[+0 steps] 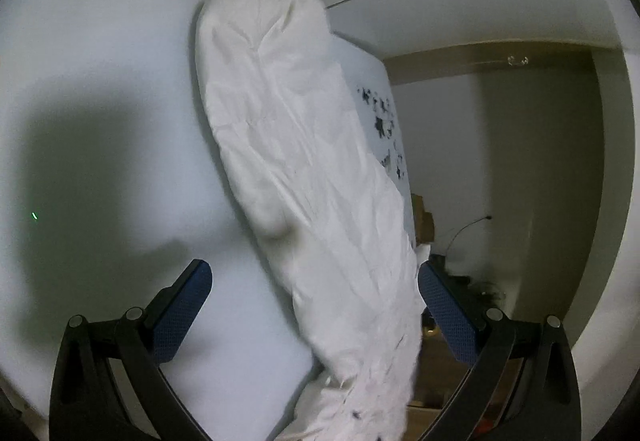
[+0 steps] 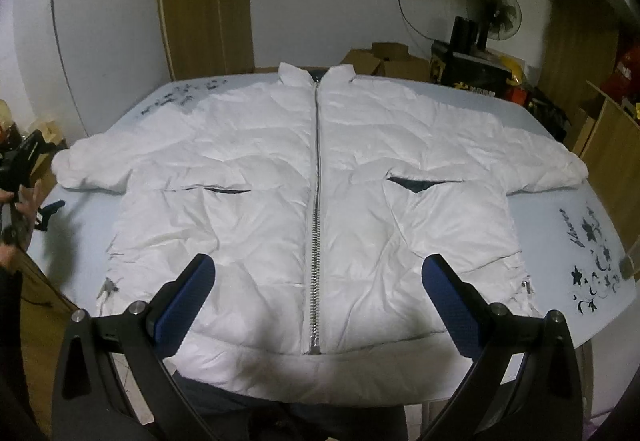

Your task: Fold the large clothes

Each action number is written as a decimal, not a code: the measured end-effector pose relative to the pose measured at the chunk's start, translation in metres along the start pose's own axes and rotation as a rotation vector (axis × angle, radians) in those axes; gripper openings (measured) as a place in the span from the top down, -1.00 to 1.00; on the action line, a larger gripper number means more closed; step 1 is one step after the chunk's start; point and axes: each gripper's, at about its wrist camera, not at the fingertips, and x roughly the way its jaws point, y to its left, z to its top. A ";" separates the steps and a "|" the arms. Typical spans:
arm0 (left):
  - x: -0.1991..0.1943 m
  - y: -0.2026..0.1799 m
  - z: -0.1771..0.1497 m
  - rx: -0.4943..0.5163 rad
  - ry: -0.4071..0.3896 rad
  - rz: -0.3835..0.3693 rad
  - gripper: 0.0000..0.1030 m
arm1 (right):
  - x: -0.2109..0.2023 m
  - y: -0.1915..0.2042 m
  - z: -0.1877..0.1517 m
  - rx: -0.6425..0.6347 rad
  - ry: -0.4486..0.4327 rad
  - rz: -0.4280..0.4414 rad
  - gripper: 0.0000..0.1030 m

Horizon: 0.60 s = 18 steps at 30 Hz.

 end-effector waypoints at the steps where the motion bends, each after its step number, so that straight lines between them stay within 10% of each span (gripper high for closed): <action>1: 0.004 0.003 0.003 -0.014 0.006 -0.019 -1.00 | 0.004 0.001 0.000 -0.002 0.007 -0.004 -1.00; 18: 0.035 -0.008 0.049 -0.016 -0.112 -0.044 -0.99 | 0.059 0.013 0.010 -0.020 0.099 -0.002 -1.00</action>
